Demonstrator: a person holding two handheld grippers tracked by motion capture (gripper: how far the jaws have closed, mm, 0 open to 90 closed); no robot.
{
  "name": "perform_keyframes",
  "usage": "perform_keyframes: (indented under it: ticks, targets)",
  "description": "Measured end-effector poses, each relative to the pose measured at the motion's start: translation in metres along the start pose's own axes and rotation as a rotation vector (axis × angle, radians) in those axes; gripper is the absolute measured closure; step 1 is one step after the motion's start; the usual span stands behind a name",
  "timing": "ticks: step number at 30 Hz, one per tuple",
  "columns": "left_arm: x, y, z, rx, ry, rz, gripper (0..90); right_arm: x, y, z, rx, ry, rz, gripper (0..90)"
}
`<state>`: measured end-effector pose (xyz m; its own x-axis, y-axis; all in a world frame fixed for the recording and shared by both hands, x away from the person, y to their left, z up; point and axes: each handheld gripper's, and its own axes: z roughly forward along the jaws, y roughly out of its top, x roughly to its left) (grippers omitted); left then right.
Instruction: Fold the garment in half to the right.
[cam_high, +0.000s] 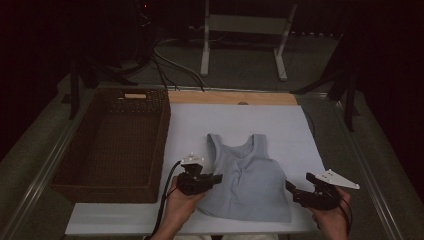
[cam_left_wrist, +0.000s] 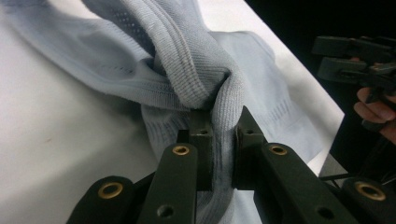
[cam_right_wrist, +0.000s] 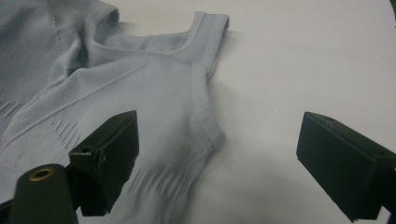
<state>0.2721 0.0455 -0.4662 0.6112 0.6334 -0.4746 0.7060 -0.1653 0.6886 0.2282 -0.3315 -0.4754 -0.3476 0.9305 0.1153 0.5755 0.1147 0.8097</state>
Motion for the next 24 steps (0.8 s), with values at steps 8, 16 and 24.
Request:
perform_keyframes:
  ticks: [8,16,24]
  targets:
    - [-0.008,0.008,0.005,-0.012,-0.049,-0.004,83.7,-0.001,0.000,-0.001,-0.003,0.000,0.003,13.3]
    - [-0.021,0.016,0.016,-0.011,-0.092,0.009,83.7,0.000,0.000,0.000,-0.001,0.002,0.000,13.4]
    - [-0.035,0.024,0.028,-0.005,-0.126,0.037,83.7,-0.001,-0.001,-0.001,-0.004,0.000,0.004,13.4]
